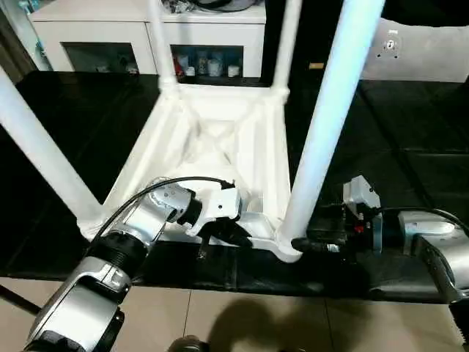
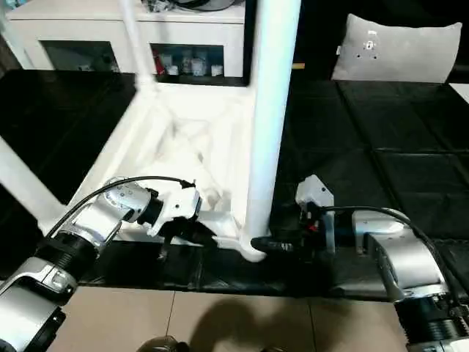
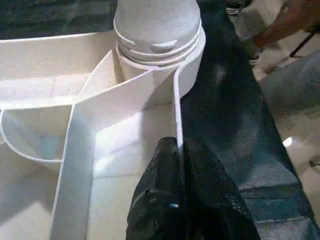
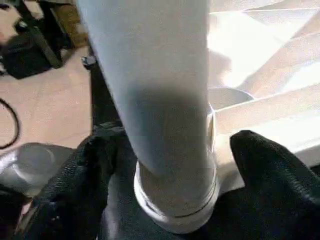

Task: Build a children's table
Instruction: Rotate leg to tighten

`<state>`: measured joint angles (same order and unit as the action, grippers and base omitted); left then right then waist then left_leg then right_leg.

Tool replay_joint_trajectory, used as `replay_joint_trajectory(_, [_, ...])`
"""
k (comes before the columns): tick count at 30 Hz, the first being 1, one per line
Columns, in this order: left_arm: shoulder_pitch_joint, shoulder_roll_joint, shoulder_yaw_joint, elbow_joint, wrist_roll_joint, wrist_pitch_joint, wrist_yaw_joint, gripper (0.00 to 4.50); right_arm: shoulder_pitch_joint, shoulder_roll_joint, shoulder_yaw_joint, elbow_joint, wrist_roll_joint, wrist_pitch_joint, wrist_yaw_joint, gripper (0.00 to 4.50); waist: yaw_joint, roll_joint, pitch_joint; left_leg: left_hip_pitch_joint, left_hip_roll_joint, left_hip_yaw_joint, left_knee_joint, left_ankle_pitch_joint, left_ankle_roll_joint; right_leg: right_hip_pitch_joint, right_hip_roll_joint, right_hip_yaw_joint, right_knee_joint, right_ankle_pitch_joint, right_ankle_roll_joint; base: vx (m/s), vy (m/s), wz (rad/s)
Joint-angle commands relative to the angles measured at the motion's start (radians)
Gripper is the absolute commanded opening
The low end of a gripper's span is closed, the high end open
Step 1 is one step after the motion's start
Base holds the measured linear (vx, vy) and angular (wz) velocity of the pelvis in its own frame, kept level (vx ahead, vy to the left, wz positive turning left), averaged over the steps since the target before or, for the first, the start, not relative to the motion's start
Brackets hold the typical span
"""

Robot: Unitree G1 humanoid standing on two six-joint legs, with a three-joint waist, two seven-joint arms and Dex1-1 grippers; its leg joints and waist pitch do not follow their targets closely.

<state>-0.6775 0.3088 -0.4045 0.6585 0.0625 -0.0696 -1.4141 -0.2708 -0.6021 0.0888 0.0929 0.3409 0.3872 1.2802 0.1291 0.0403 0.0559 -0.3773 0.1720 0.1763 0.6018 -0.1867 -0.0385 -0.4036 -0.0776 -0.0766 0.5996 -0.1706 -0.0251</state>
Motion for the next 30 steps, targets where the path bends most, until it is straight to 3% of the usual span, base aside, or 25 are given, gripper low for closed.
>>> replay_joint_trajectory(1, [-0.02, -0.008, -0.031, -0.052, -0.017, -0.035, -0.063, 0.0, -0.017, -0.005, 0.016, 0.005, 0.014, 0.008, 0.024, 3.63, -0.003, -0.018, -0.075, 0.014, 0.063, -0.016, -0.063, -0.139, 0.094, 0.054, -0.081, 0.048, -0.071, -0.241, -0.201, 0.0, 0.0, 0.0])
replay_joint_trajectory(6, [-0.021, -0.013, -0.033, -0.049, -0.016, -0.042, -0.072, 0.0, -0.024, 0.006, 0.03, 0.016, 0.014, 0.011, 0.024, 3.21, 0.007, -0.016, -0.077, 0.016, 0.064, -0.016, -0.062, -0.131, 0.089, 0.053, -0.081, 0.049, -0.069, -0.23, -0.2, 0.0, 0.0, 0.0])
replay_joint_trajectory(17, [-0.026, -0.006, -0.036, -0.039, -0.018, -0.042, -0.082, 0.0, -0.019, 0.028, 0.039, 0.0, 0.05, 0.048, 0.025, 2.24, 0.006, -0.017, -0.076, 0.015, 0.063, -0.017, -0.064, -0.142, 0.077, 0.054, -0.081, 0.048, -0.072, -0.254, -0.189, 0.0, 0.0, 0.0])
replay_joint_trajectory(23, [-0.044, -0.056, -0.001, -0.009, -0.023, 0.054, 0.017, 0.0, 0.005, 0.103, 0.023, -0.06, 0.07, 0.122, -0.095, 2.09, 0.005, -0.016, -0.073, 0.017, 0.061, -0.017, -0.066, -0.157, 0.068, 0.051, -0.08, 0.048, -0.076, -0.286, -0.181, 0.0, 0.0, 0.0])
replay_joint_trajectory(25, [-0.052, -0.073, 0.005, -0.001, -0.014, 0.08, 0.056, 0.0, -0.001, 0.134, 0.021, -0.058, 0.046, 0.126, -0.164, 2.09, 0.001, -0.008, -0.07, 0.018, 0.058, -0.02, -0.07, -0.186, 0.046, 0.05, -0.081, 0.047, -0.082, -0.35, -0.162, 0.0, 0.0, 0.0])
replay_joint_trajectory(26, [-0.055, -0.077, 0.005, 0.002, -0.011, 0.089, 0.068, 0.0, -0.003, 0.144, 0.02, -0.056, 0.038, 0.124, -0.184, 2.09, -0.002, -0.012, -0.068, 0.02, 0.057, -0.019, -0.072, -0.2, 0.04, 0.048, -0.079, 0.046, -0.088, -0.373, -0.154, 0.0, 0.0, 0.0])
replay_joint_trajectory(27, [-0.063, -0.092, 0.011, 0.007, -0.003, 0.111, 0.106, 0.0, -0.014, 0.171, 0.019, -0.045, 0.008, 0.127, -0.25, 2.09, -0.004, -0.014, -0.067, 0.022, 0.054, -0.02, -0.072, -0.22, 0.03, 0.049, -0.082, 0.045, -0.093, -0.417, -0.139, 0.0, 0.0, 0.0])
replay_joint_trajectory(28, [-0.077, -0.121, 0.024, 0.015, 0.003, 0.146, 0.172, 0.0, -0.034, 0.211, 0.014, -0.025, -0.037, 0.145, -0.354, 2.08, -0.006, -0.008, -0.065, 0.022, 0.054, -0.021, -0.074, -0.225, 0.022, 0.047, -0.081, 0.046, -0.093, -0.428, -0.135, 0.0, 0.0, 0.0])
replay_joint_trajectory(29, [-0.091, -0.153, 0.04, 0.025, 0.008, 0.174, 0.238, 0.0, -0.053, 0.248, 0.009, -0.008, -0.074, 0.169, -0.451, 2.08, -0.022, -0.011, -0.06, 0.02, 0.05, -0.023, -0.078, -0.247, 0.003, 0.047, -0.077, 0.042, -0.097, -0.462, -0.124, 0.0, 0.0, 0.0])
replay_joint_trajectory(30, [-0.091, -0.153, 0.04, 0.025, 0.008, 0.174, 0.238, 0.0, -0.053, 0.248, 0.009, -0.008, -0.074, 0.169, -0.451, 2.07, -0.035, -0.014, -0.064, 0.023, 0.047, -0.027, -0.077, -0.259, -0.01, 0.051, -0.079, 0.038, -0.1, -0.489, -0.113, 0.0, 0.0, 0.0])
